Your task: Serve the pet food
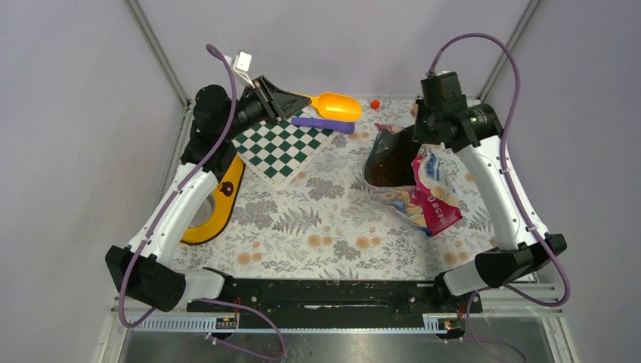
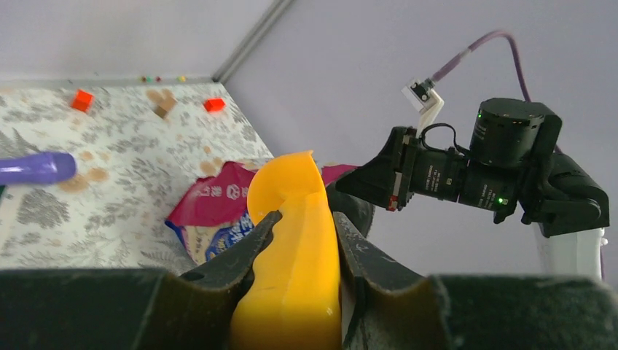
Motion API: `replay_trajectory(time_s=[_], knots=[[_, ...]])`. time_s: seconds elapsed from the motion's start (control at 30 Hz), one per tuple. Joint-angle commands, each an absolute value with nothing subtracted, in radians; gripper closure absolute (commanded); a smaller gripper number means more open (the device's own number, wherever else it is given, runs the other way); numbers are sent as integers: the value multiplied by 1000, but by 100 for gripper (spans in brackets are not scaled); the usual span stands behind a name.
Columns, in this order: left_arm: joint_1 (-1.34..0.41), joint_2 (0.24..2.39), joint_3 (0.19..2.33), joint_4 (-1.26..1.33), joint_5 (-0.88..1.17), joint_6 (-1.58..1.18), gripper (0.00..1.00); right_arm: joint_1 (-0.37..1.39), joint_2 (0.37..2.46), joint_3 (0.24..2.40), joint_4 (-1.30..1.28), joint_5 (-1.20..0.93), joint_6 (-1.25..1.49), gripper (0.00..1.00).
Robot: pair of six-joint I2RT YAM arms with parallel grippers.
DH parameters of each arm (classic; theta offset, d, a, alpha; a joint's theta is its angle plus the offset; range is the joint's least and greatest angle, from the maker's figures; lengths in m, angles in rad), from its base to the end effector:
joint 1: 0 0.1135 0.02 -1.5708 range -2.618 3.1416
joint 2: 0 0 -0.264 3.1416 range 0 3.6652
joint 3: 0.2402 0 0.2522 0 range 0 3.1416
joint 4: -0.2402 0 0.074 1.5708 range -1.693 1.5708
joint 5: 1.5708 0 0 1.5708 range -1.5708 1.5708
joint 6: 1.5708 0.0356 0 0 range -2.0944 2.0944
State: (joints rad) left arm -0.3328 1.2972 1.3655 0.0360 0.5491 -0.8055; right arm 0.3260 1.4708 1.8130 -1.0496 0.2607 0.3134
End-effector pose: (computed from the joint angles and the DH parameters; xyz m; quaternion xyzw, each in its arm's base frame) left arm 0.2706 -0.1132 0.4551 0.0450 0.6735 -0.5383 0.5046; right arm 0.2745 0.0831 0.4445 0.0487 0.9009 0.0183 0.4309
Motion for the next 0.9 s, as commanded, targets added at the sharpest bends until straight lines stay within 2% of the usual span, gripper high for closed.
replay_trajectory(time_s=[0.0,0.23,0.6,0.73,0.87], knots=[[-371,1286,1293,236,655,-876,100,466,1421,1847,-909,364,320,100],[-477,1271,1176,218,687,-742,100,593,1537,1952,-937,434,328,100],[-500,1383,1143,2,327,-710,100,654,1811,2285,-1048,401,352,100],[-496,1440,1138,-57,272,-710,100,678,1853,2251,-1044,332,378,100],[-490,1480,1123,-58,282,-709,100,701,1843,2115,-954,231,411,100]])
